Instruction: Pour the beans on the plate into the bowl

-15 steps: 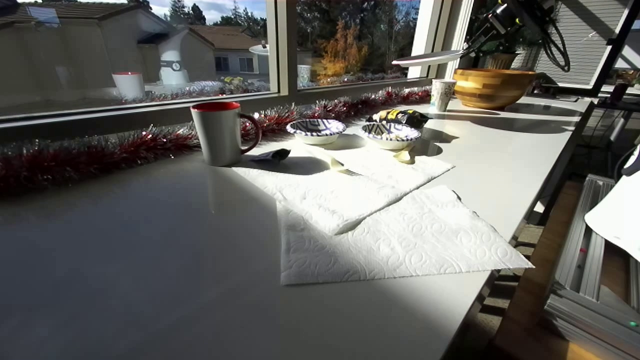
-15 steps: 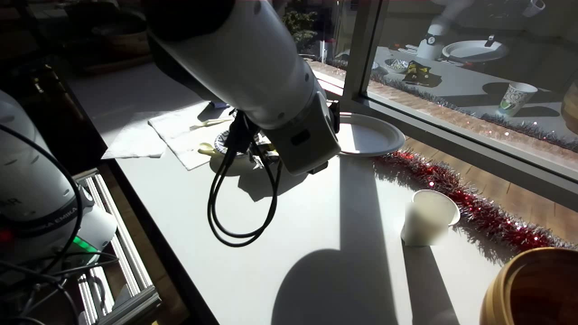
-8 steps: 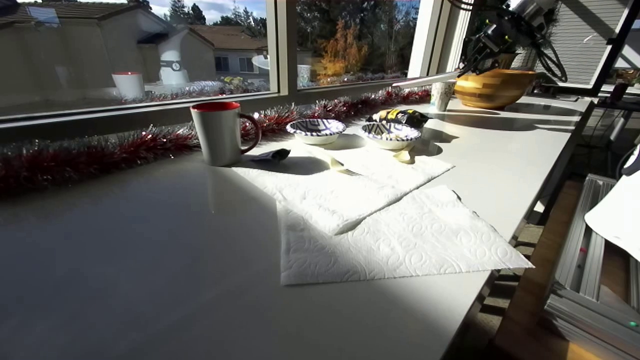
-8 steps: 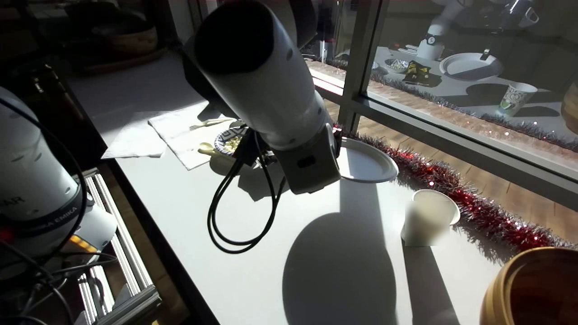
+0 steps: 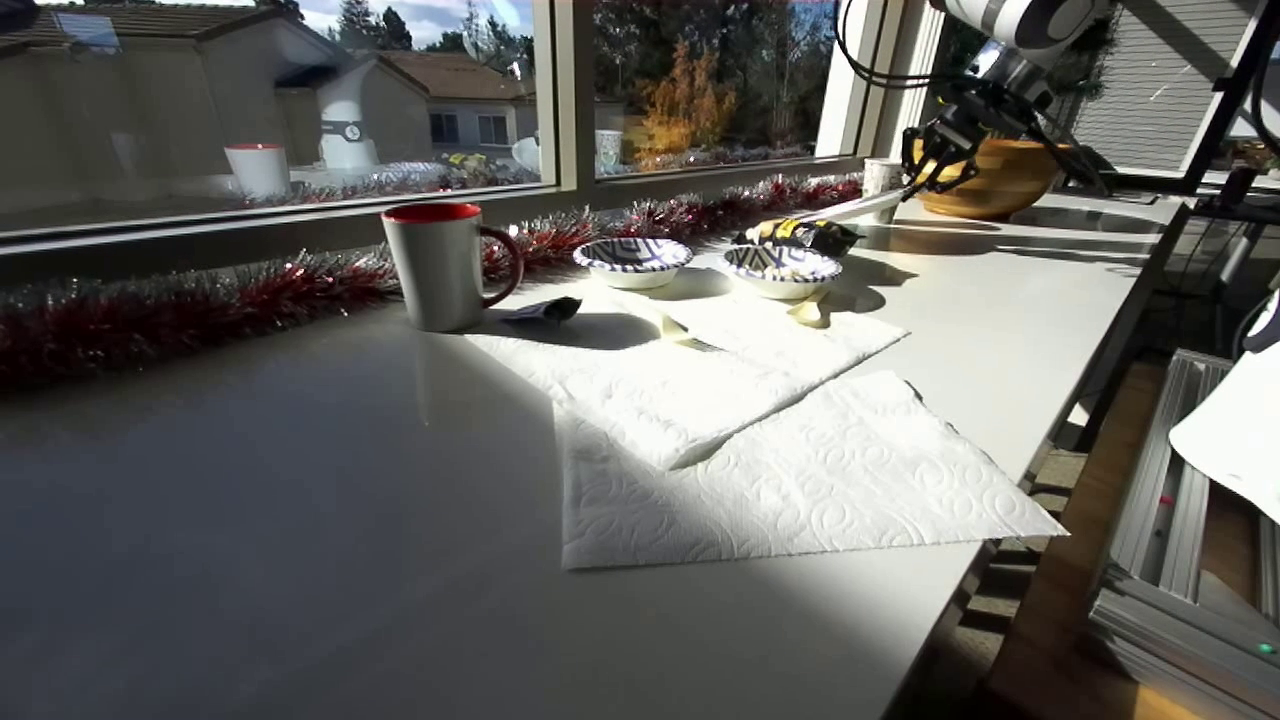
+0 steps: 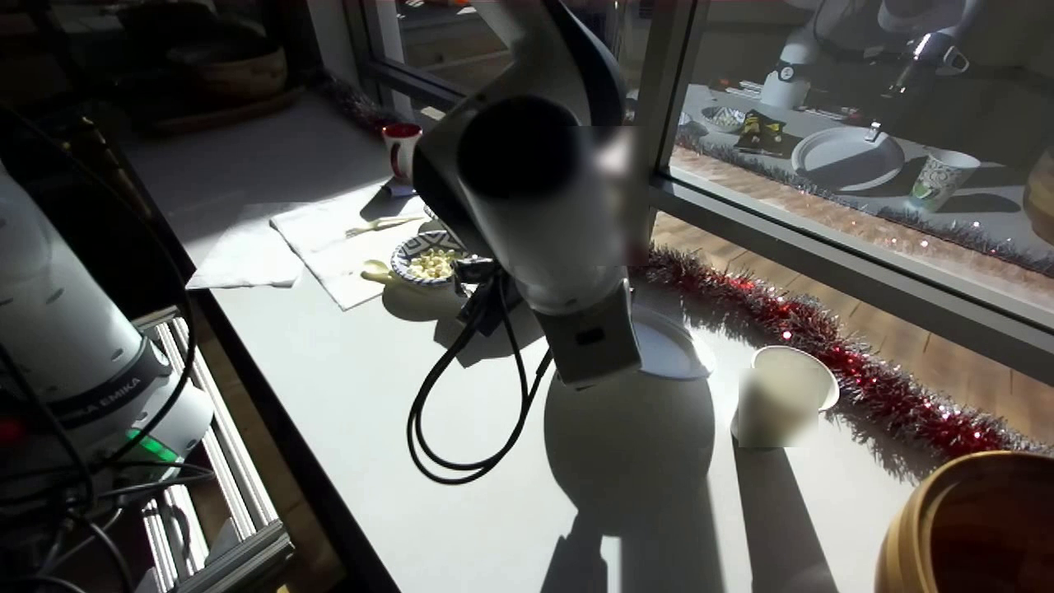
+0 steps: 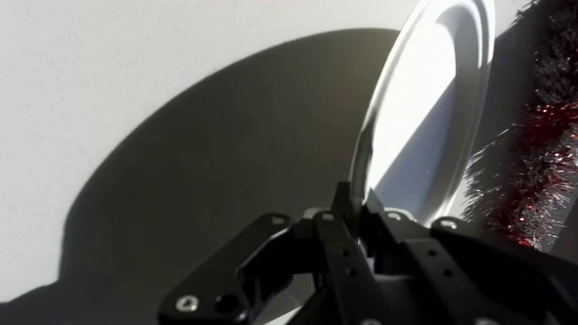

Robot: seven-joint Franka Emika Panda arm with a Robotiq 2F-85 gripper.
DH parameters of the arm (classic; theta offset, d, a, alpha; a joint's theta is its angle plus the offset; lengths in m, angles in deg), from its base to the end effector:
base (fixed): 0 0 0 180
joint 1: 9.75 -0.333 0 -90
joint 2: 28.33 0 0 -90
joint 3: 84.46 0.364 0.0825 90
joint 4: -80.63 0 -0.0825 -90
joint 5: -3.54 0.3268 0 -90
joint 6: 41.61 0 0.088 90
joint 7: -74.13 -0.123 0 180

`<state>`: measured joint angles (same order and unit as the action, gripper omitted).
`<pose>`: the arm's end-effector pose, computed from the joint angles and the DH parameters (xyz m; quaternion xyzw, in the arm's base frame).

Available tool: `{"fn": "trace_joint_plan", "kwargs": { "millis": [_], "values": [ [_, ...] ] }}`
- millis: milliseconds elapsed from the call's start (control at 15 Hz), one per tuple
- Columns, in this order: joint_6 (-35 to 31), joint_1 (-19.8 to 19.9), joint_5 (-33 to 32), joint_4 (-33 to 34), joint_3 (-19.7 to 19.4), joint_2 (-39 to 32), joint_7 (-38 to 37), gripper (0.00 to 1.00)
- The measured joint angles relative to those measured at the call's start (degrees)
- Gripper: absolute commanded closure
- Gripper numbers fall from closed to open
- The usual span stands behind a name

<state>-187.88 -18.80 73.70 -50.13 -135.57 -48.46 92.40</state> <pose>0.3884 -0.3347 0.3349 -0.7509 0.6187 -0.1769 0.1485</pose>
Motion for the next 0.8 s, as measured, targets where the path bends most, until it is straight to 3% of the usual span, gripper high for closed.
{"fn": "trace_joint_plan", "kwargs": {
  "millis": [200,333,467,600,800],
  "values": [
    [-2.59,10.41,-2.14,2.95,10.54,-2.05,-0.13,0.42],
    [-5.20,14.09,-6.81,3.77,14.34,-1.88,-1.60,0.29],
    [-8.33,15.33,-15.06,3.49,16.05,-0.58,-5.57,0.15],
    [-8.87,12.10,-23.50,2.47,13.03,1.45,-9.34,0.02],
    [-8.69,2.36,-36.98,-0.62,3.98,5.81,-11.60,0.00]
  ]
}}
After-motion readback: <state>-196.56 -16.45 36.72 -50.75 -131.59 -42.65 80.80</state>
